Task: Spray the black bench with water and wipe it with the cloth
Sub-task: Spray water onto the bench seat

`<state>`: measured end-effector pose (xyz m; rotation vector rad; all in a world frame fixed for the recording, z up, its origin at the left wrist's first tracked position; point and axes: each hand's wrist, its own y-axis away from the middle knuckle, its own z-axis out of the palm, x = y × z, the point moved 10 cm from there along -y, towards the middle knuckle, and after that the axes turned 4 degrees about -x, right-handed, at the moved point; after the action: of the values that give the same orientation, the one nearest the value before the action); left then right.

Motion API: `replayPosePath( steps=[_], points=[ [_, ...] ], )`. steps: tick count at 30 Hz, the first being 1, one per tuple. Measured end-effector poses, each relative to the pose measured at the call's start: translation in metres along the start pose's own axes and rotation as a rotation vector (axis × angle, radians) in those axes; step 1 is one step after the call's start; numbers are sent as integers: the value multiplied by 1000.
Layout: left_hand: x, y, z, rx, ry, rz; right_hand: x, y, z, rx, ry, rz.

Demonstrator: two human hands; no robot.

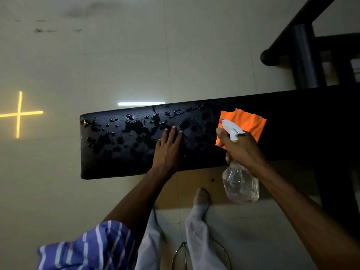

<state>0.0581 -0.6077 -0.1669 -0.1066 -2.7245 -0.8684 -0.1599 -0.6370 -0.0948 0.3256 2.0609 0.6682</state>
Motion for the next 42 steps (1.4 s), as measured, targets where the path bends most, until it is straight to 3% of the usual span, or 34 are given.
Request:
replayPosePath(
  steps=[7, 11, 17, 22, 27, 31, 37, 42],
  points=[
    [-14, 5, -2, 22, 27, 54, -8, 13, 7, 126, 24, -65],
    [-49, 27, -8, 77, 58, 10, -12, 20, 29, 105, -132, -20],
    [-108, 61, -11, 100, 59, -65, -39, 32, 66, 172, -52, -92],
    [-145, 78, -8, 70, 71, -110, -57, 40, 111, 44, -128, -87],
    [-173, 90, -6, 102, 63, -133, -81, 50, 145, 86, 15, -152],
    [-192, 95, 0, 75, 61, -140, -92, 56, 181, -55, -63, -109],
    [-210, 107, -1, 88, 157, -137, -116, 70, 206, 7, 175, -133],
    [-234, 125, 0, 86, 194, -167, -122, 80, 235, -107, 65, -137]
  ],
)
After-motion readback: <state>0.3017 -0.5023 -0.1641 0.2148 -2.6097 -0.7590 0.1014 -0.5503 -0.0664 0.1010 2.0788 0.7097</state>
